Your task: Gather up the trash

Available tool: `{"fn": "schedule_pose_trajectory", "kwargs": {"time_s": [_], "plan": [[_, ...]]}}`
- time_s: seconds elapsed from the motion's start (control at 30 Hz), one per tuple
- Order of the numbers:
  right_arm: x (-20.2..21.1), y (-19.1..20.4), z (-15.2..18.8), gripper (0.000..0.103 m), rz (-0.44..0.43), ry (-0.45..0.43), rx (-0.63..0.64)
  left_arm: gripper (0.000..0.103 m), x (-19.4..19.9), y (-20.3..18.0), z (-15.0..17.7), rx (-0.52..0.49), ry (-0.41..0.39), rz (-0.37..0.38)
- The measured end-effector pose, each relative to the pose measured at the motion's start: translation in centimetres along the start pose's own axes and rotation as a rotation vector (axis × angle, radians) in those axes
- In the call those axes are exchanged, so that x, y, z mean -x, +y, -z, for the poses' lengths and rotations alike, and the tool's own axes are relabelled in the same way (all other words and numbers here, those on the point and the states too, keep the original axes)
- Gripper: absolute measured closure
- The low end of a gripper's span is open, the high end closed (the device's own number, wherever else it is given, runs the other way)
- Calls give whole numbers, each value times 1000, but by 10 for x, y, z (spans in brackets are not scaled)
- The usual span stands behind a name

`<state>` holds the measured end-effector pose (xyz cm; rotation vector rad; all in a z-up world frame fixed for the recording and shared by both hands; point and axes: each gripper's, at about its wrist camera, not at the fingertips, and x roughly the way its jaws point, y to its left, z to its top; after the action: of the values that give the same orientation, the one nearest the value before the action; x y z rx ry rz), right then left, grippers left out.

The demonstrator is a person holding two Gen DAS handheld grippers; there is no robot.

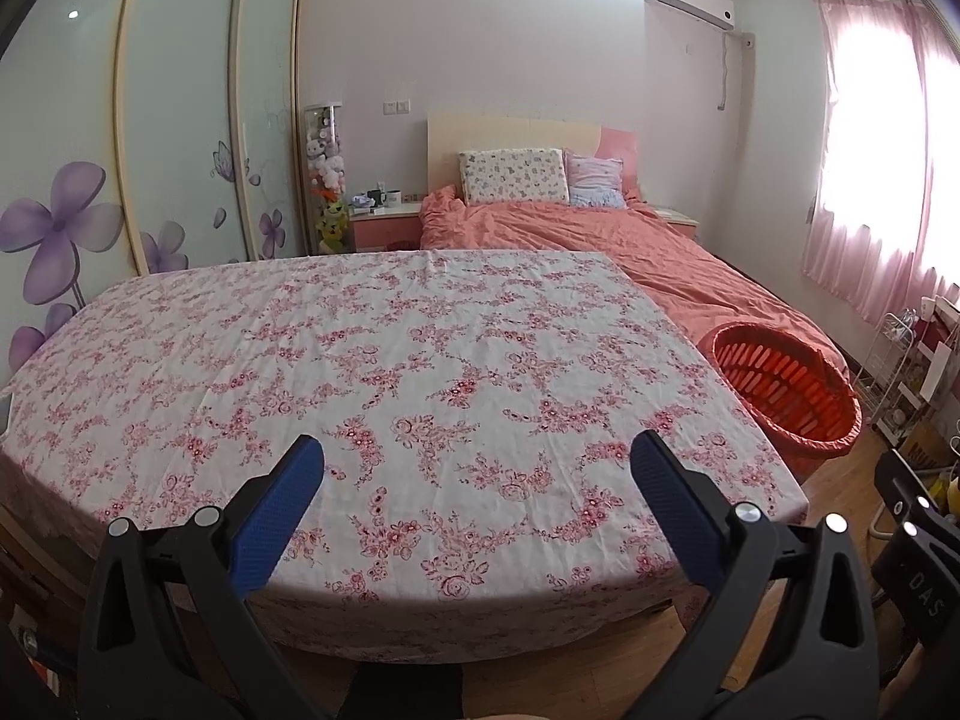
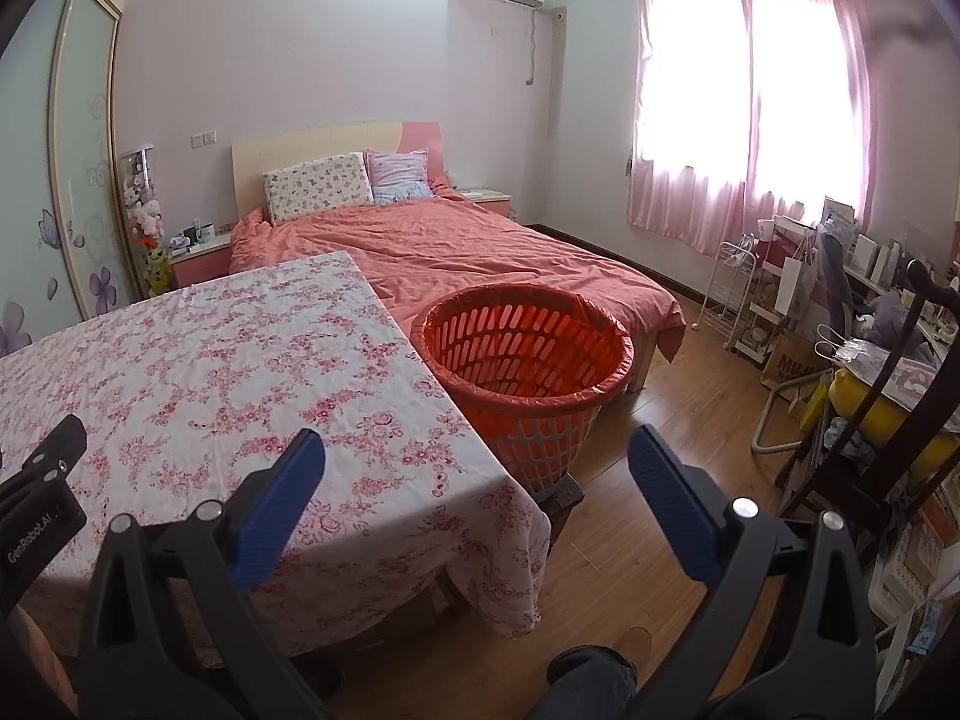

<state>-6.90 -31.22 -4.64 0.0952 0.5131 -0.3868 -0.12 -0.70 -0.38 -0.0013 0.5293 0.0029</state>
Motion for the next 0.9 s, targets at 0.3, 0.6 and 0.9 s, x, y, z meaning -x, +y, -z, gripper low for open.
{"fn": "schedule_pose_trajectory", "kwargs": {"time_s": [0.3, 0.6, 0.9], "plan": [[0, 0, 0, 4, 0, 0, 0, 2, 4, -6, -1, -33, -29, -32], [0, 0, 0, 4, 0, -1, -1, 2, 7, -8, -2, -39, -40, -35], [0, -1, 0, 4, 0, -1, -1, 2, 7, -9, -2, -38, -39, -32]]}}
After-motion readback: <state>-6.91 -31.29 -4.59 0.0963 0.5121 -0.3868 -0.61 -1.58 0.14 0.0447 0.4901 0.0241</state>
